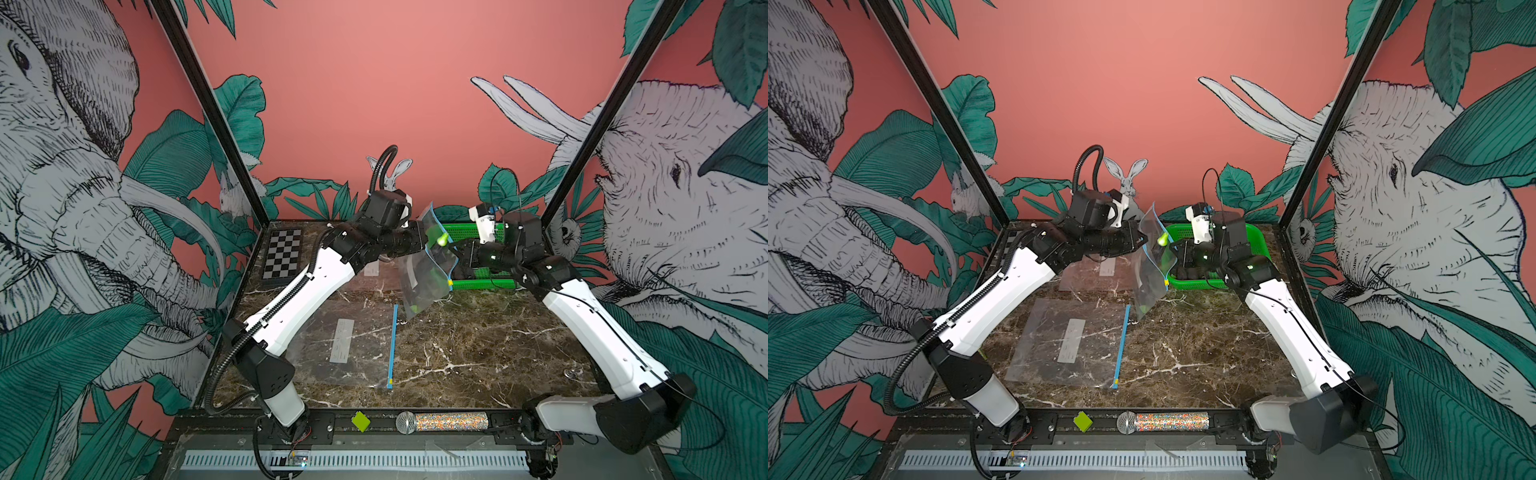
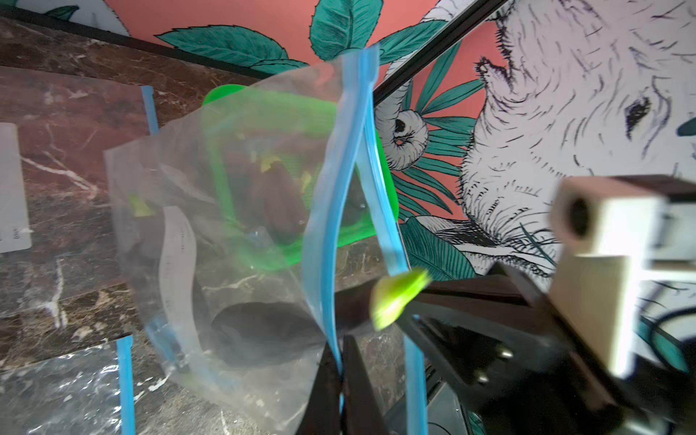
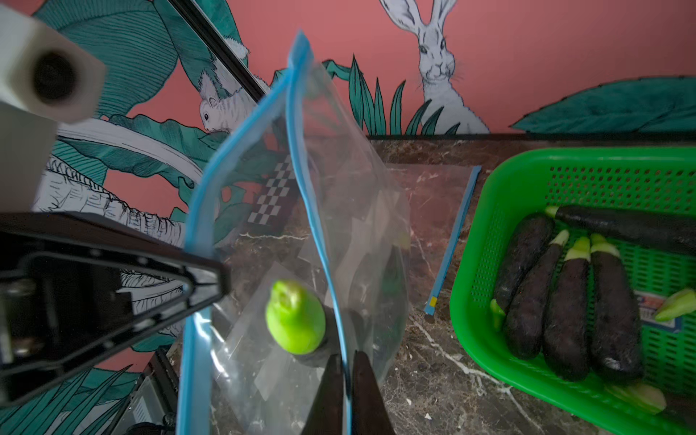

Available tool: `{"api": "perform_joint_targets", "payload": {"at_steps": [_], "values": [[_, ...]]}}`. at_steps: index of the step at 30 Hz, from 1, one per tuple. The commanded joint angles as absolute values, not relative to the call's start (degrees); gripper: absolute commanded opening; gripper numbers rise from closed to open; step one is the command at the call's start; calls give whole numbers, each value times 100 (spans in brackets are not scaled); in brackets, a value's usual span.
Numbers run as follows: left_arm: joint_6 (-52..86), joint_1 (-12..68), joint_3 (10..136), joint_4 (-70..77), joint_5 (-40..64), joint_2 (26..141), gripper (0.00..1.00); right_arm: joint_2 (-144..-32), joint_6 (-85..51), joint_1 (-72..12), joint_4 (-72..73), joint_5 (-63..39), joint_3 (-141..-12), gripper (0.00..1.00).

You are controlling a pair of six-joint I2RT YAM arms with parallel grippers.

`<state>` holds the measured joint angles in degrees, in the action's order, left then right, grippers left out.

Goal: Place the eggplant in a zip-top bag and seal the zipper
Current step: Place the eggplant in the zipper food storage bag, then pick up the eggplant from the basket.

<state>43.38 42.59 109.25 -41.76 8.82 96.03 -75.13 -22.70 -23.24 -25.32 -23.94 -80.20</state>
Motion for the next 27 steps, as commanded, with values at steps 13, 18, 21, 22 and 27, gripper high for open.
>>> {"api": "perform_joint_targets", "payload": {"at_steps": [13, 18, 21, 22, 27], "values": [[4192, 4269, 12001, -6044, -224, 9918, 0, -7755, -1766, -2338, -3068, -1898, -8859, 37], [4155, 4271, 12135, -6180, -515, 9831, 0, -7888, -2054, -1560, -2881, -2352, -8909, 52], [4134, 4271, 12156, -6214, -558, 9844, 0, -8152, -2198, -1159, -2935, -2186, -8978, 58], [4140, 4270, 12153, -6209, -538, 9865, 0, -8281, -2259, -1020, -2993, -2017, -8999, 61], [4170, 4266, 12112, -6127, -412, 9905, 0, -9344, -2711, -390, -3186, -1384, -9217, 71]]}}
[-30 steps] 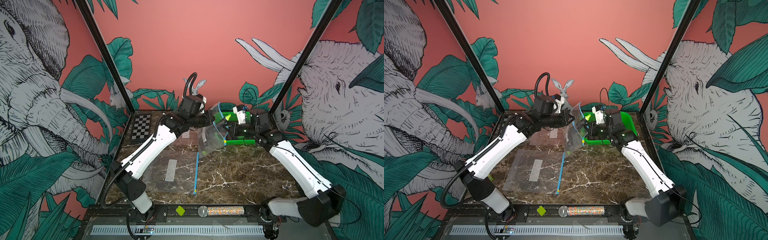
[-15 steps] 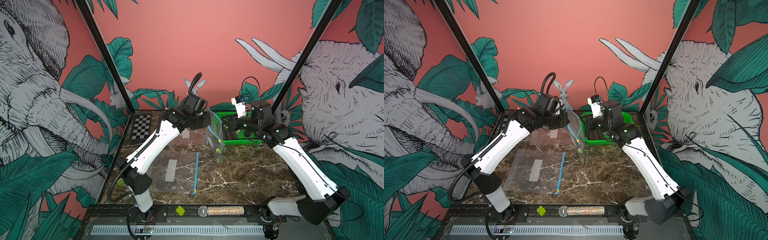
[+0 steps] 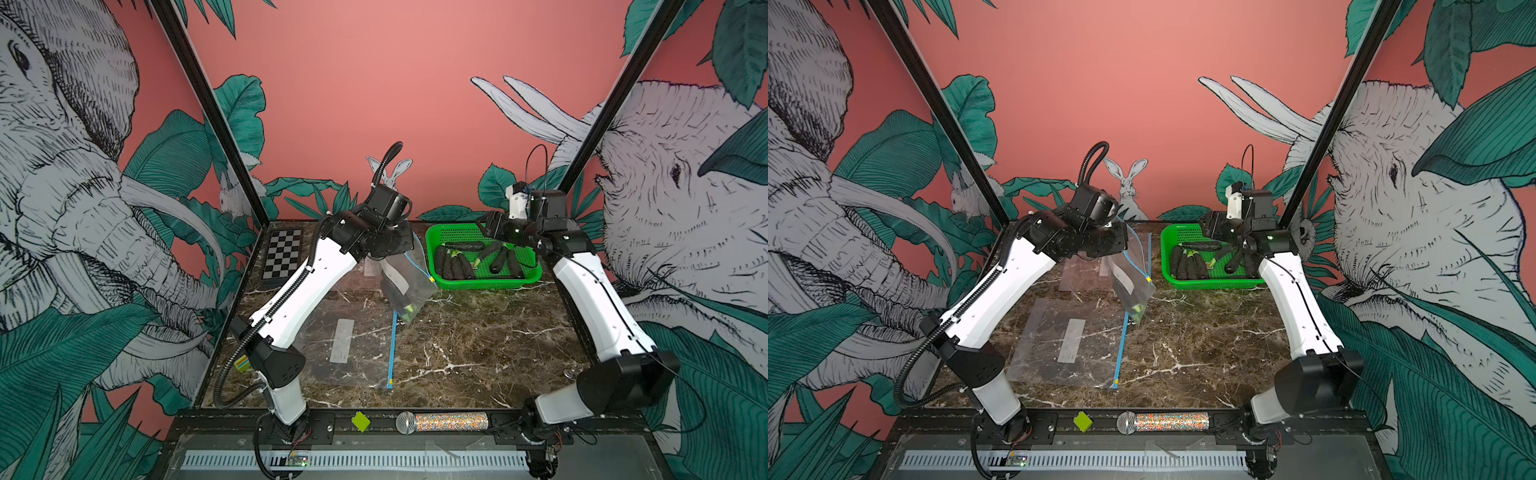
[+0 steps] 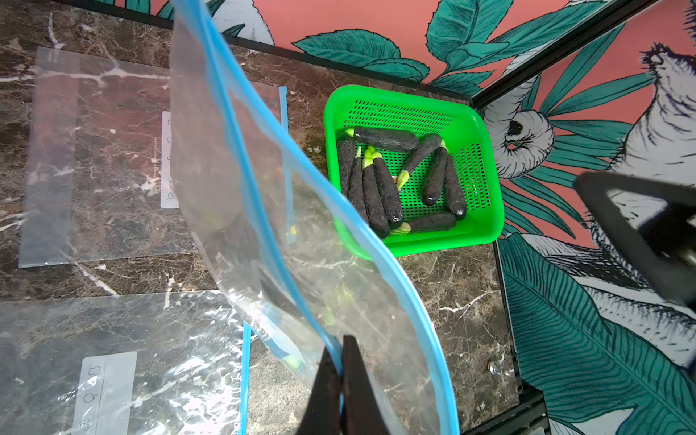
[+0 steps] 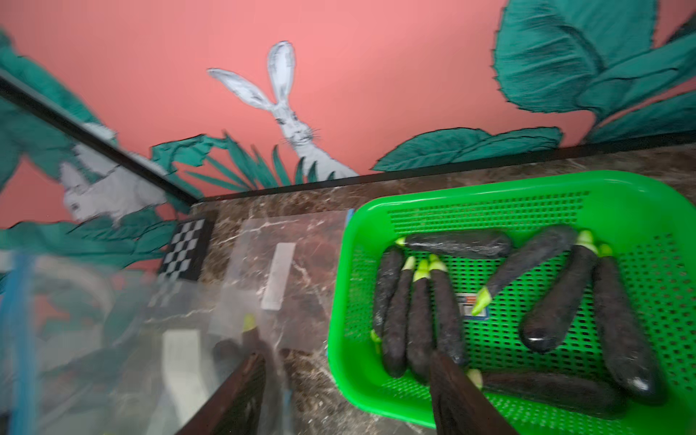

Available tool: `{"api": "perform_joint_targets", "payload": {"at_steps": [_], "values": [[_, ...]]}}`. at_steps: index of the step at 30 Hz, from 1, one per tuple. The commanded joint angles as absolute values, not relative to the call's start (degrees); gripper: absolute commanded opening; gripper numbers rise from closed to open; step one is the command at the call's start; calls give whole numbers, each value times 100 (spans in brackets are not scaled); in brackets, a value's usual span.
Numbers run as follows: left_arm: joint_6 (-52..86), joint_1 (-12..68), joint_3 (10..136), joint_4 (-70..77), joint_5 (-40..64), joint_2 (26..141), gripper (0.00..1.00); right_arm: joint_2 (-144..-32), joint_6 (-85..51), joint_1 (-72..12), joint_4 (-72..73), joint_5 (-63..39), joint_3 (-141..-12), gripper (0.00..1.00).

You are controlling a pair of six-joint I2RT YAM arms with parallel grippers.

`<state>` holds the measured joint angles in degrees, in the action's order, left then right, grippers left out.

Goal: Place the eggplant in a zip-top bag and seal the zipper
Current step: Pick up the eggplant from the basket.

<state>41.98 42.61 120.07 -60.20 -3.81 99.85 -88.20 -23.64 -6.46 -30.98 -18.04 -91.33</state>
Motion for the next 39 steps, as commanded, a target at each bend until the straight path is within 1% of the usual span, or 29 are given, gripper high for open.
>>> {"api": "perform_joint_targets", "payload": {"at_steps": [1, 5, 10, 13, 24, 29, 37, 39], "values": [[4178, 4268, 12103, -6113, -400, 9905, 0, -9598, -2848, -259, -3152, -1409, -9277, 72], [4217, 4271, 12094, -6044, -336, 9923, 0, -10479, -3015, -12, -3374, -1141, -9762, 75], [4228, 4271, 12085, -5994, -279, 9966, 0, -11330, -2886, 45, -3672, -611, -10272, 75], [4228, 4267, 12077, -5976, -242, 9985, 0, -11757, -2841, 99, -3784, -544, -10457, 74], [4269, 4264, 12120, -5848, -109, 10094, 0, -12675, -2858, 220, -3916, -214, -10764, 70], [4280, 4263, 12151, -5845, -87, 10139, 0, -12989, -2804, 220, -3932, -110, -10914, 67], [4280, 4253, 12111, -5863, -105, 10123, 0, -13421, -2778, 229, -3889, -229, -11185, 53], [4295, 4245, 12057, -5831, -109, 10099, 0, -13561, -2735, 228, -3958, -187, -11305, 53]]}}
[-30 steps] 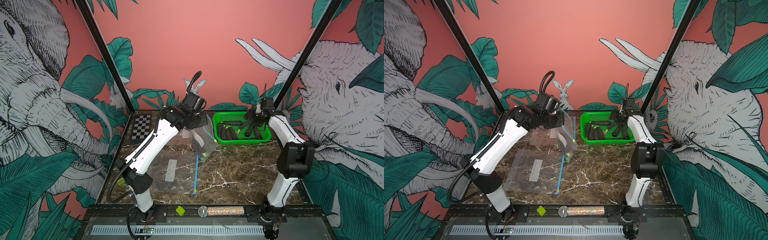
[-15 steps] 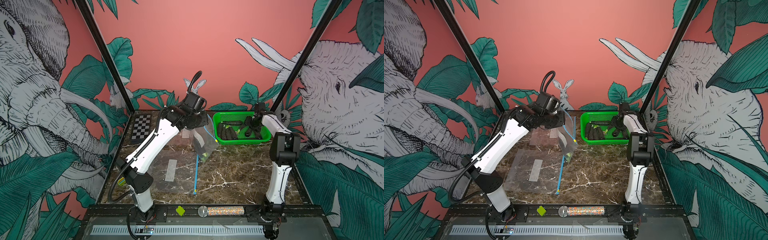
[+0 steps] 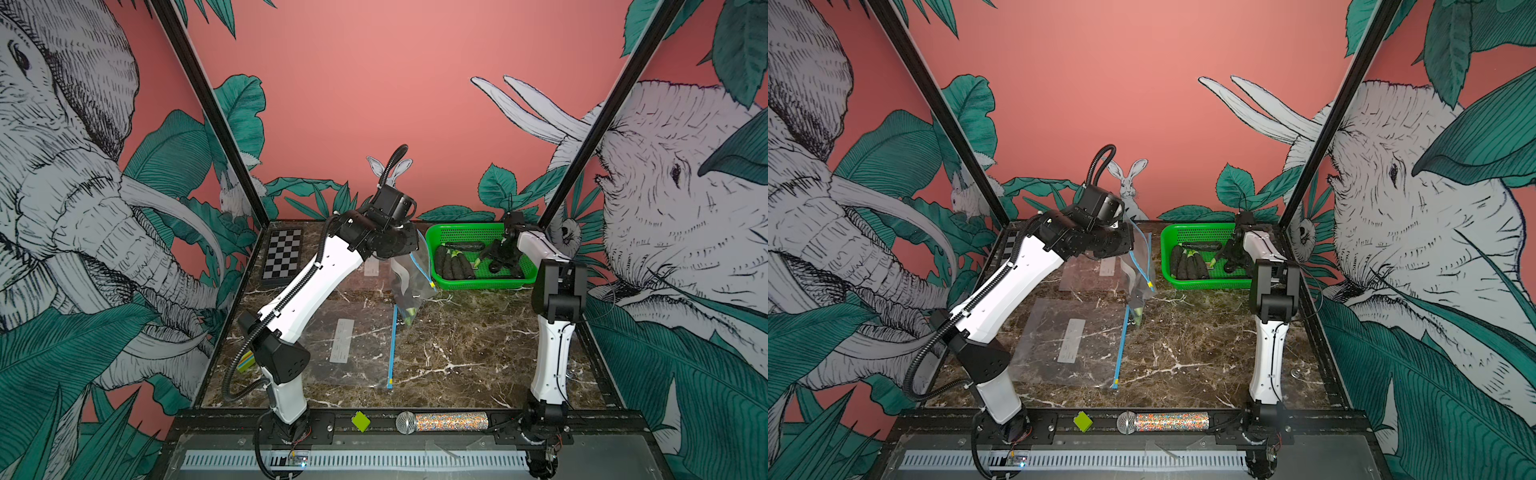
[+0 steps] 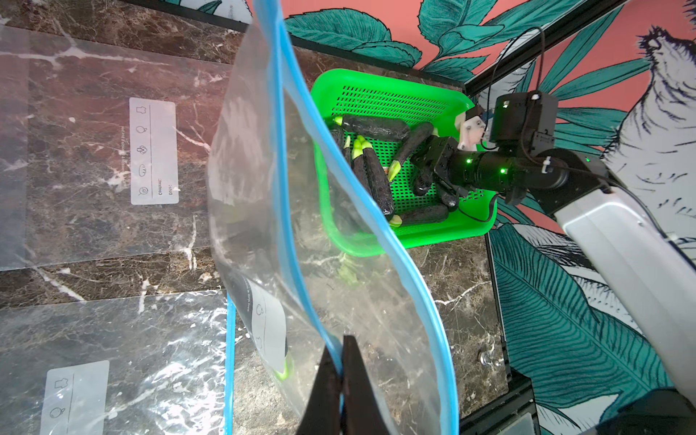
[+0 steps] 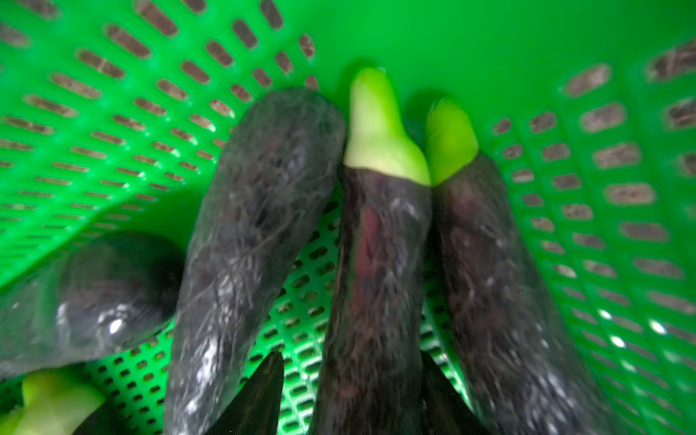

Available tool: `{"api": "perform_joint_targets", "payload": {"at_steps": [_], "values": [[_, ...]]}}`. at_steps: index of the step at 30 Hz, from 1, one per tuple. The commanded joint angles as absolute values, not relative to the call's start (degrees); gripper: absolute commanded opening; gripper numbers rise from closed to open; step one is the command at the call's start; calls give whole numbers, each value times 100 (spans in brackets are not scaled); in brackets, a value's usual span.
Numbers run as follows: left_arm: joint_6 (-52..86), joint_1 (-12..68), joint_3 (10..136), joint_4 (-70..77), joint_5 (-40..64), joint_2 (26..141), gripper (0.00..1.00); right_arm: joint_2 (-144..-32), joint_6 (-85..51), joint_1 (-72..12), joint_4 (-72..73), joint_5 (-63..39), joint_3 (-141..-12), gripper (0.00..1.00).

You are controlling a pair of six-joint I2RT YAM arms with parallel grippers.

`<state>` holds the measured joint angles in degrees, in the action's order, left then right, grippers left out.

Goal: Place the eggplant in a zip-top bag and seal the zipper
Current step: Pick up the eggplant from the basket.

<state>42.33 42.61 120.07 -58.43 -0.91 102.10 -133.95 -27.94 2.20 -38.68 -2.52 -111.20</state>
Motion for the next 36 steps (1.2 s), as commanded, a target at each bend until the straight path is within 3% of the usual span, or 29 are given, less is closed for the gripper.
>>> {"api": "perform_joint_targets", "payload": {"at_steps": [1, 4, 8, 10, 24, 36], "values": [[4305, 4237, 12030, -5826, -97, 10084, 0, -13615, -2717, 228, -3972, -172, -11335, 53], [4315, 4232, 11948, -5803, -104, 10040, 0, -13671, -2638, 226, -3950, -163, -11320, 51], [4333, 4228, 11880, -5749, -90, 10011, 0, -13389, -2597, 228, -3653, -127, -10958, 30], [4324, 4217, 11883, -5731, -57, 10028, 0, -13191, -2537, 235, -3570, -89, -10828, 25], [4306, 4206, 11835, -5668, 31, 9987, 0, -10709, -2436, 276, -2997, -652, -9389, 19], [4348, 4210, 11755, -5574, 215, 9976, 0, -8436, -2382, -213, -2196, -2255, -8356, 17]]}}
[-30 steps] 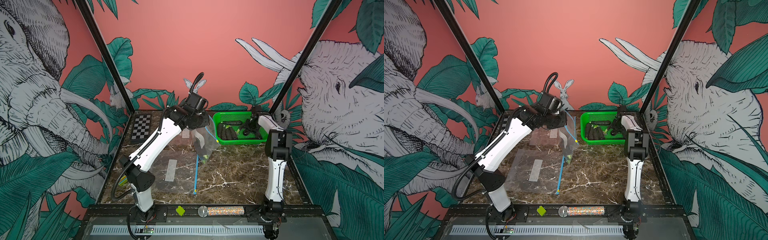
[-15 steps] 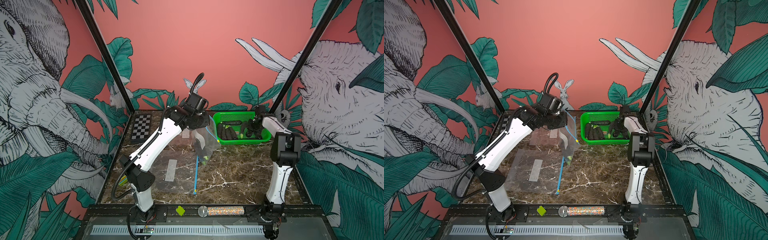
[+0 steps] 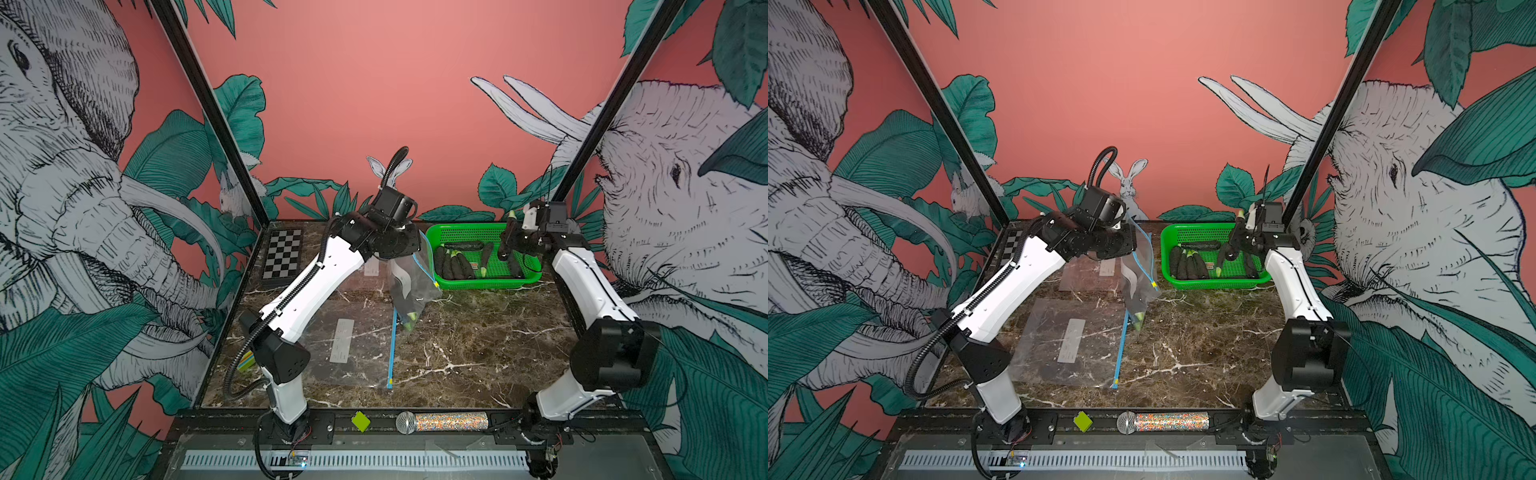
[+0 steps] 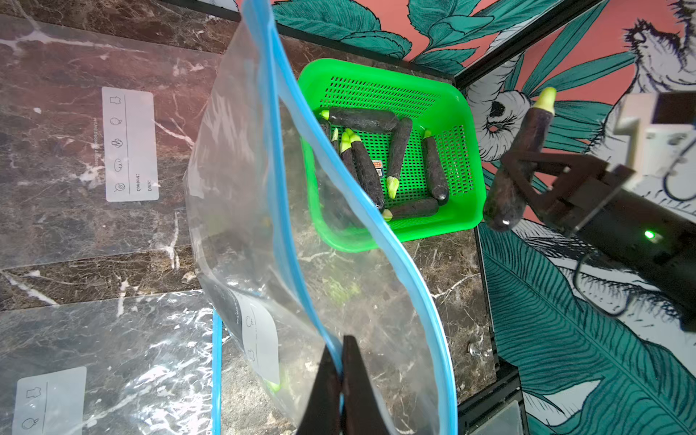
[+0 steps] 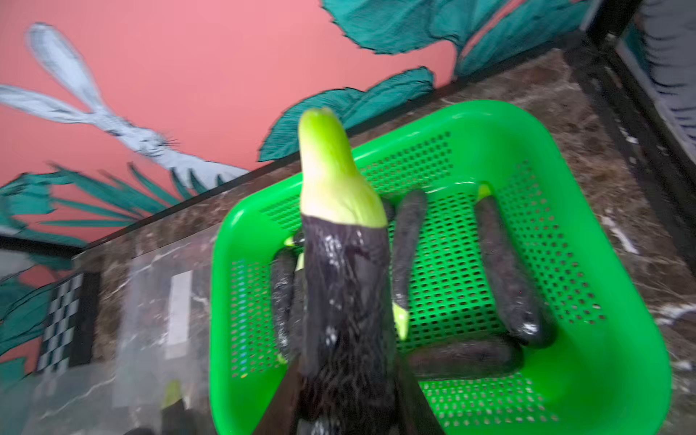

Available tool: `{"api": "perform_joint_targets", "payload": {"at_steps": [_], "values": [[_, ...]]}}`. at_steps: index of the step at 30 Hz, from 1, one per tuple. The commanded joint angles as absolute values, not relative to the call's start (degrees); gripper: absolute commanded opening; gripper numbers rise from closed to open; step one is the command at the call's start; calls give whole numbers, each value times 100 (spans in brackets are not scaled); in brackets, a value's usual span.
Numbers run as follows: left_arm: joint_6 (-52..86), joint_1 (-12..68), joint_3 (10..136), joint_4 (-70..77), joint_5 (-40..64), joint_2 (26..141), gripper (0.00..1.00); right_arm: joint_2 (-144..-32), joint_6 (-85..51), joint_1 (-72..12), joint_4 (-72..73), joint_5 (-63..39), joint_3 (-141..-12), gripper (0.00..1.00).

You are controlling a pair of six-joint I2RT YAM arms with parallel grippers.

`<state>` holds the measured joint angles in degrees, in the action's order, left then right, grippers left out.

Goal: Place the eggplant in a zip-top bag and seal the zipper
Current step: Pick up the eggplant from the basket, then place the eggplant in the zipper food storage bag.

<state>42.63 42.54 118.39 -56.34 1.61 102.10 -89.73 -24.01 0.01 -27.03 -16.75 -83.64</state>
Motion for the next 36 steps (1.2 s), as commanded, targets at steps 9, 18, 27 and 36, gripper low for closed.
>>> {"api": "perform_joint_targets", "payload": {"at_steps": [9, 18, 27, 36], "values": [[4443, 4210, 11646, -5422, 369, 9947, 0, -7468, -3042, -1438, -389, -2823, -8007, 16], [4508, 4210, 11563, -5322, 416, 9842, 0, -7599, -2887, -2672, 447, -2048, -7823, 16], [4539, 4210, 11487, -5271, 405, 9718, 0, -8122, -2420, -3446, 397, -1293, -7945, 16], [4597, 4208, 11509, -5334, 428, 9649, 0, -8367, -1928, -3573, 281, -820, -7819, 16]]}}
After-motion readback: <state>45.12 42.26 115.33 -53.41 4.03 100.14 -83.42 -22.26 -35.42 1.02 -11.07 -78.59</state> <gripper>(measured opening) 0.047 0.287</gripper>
